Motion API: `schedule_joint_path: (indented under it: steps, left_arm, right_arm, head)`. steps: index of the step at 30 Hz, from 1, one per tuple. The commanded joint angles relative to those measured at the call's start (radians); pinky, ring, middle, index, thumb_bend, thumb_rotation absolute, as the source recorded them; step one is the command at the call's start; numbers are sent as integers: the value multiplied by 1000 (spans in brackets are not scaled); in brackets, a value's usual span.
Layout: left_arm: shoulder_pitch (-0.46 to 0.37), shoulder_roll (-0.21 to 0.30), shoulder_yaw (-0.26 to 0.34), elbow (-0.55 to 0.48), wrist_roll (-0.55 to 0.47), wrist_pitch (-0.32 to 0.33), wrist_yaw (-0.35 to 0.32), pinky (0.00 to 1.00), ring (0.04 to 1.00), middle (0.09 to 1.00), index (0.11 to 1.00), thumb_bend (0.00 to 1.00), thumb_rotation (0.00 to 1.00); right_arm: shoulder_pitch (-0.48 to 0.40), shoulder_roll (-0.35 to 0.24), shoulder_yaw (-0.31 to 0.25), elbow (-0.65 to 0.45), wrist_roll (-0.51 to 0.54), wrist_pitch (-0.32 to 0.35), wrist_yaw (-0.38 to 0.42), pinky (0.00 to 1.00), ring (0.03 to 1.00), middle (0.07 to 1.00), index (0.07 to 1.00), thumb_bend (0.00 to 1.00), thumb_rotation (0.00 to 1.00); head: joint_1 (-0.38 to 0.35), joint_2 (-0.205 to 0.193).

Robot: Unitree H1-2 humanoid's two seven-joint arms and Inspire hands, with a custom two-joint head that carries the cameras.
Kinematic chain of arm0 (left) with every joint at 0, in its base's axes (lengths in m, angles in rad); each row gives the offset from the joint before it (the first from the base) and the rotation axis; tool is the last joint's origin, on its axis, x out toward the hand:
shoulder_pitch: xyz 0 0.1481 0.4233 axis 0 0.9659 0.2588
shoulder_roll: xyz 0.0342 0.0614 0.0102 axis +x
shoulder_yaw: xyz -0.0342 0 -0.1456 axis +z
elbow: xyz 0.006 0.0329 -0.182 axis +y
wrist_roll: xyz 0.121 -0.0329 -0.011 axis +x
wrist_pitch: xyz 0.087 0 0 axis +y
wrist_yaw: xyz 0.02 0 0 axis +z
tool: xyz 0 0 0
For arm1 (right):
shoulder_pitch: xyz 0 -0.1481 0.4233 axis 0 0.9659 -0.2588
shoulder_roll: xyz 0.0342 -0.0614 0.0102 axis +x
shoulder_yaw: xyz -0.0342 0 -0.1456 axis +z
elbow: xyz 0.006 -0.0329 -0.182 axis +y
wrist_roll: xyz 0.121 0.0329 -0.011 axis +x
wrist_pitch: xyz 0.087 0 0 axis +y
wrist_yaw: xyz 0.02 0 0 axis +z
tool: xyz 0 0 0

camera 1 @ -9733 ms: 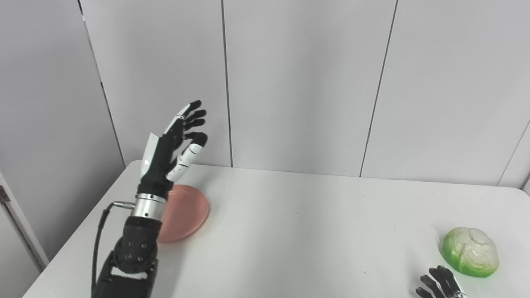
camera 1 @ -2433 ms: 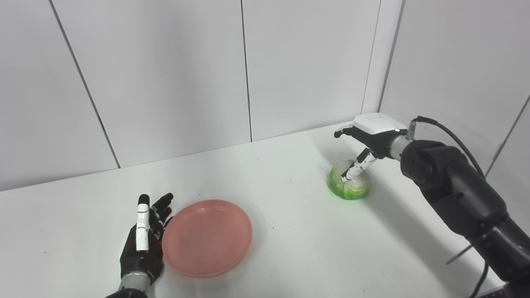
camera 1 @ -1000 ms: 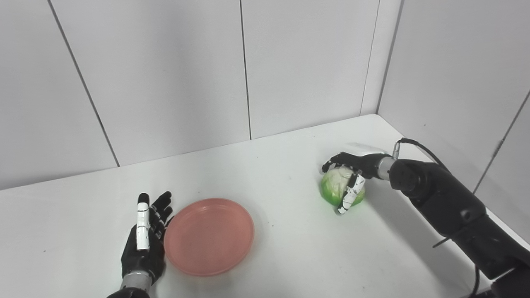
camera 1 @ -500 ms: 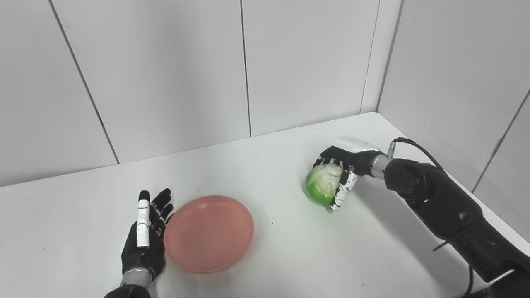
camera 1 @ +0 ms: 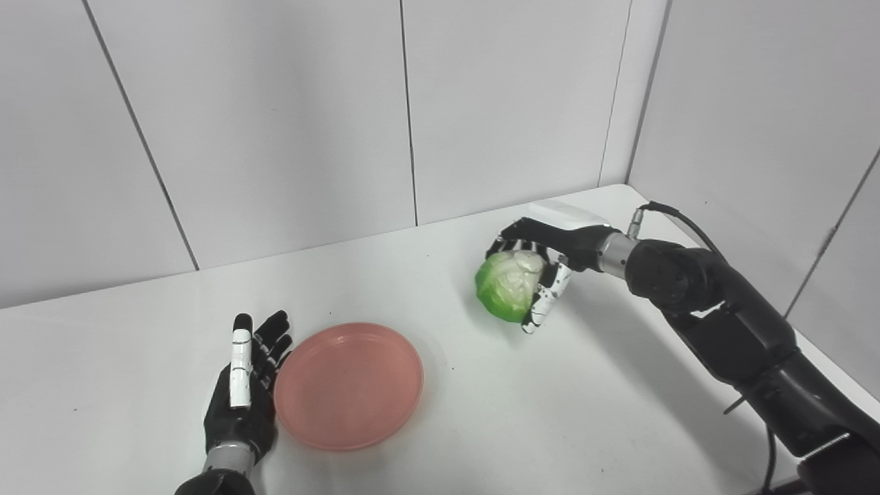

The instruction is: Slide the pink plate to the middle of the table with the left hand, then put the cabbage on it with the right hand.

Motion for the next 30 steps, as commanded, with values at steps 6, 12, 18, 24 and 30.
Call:
schedule_joint_path:
  steps: [6, 12, 18, 24, 30]
  left_arm:
    - [5, -55, -23, 94, 32, -7, 29, 954, 901, 850, 708, 692, 865]
    - [-4, -88, -37, 164, 69, -68, 50, 899, 876, 838, 701, 694, 864]
    - [-26, -105, -23, 218, 70, -113, 52, 934, 894, 841, 701, 699, 838]
    - [-32, -100, -17, 192, 81, -96, 69, 922, 904, 849, 713, 702, 839]
    - [-24, -93, -21, 155, 84, -72, 71, 934, 916, 867, 722, 698, 844]
  right_arm:
    - [-113, 65, 7, -110, 51, 1, 19, 319, 402, 479, 495, 531, 4]
    - [-146, 137, 42, -114, 54, 3, 24, 325, 401, 481, 493, 532, 3]
    - [-166, 209, 109, -15, -12, -94, -30, 292, 364, 479, 492, 532, 1]
    - [-151, 277, 179, 76, -74, -164, -66, 302, 369, 480, 493, 532, 2]
    - [-128, 294, 207, 138, -111, -198, -86, 292, 347, 477, 492, 532, 1]
  head:
    - [83, -6]
    - [179, -13]
    - [267, -23]
    - [290, -22]
    - [286, -16]
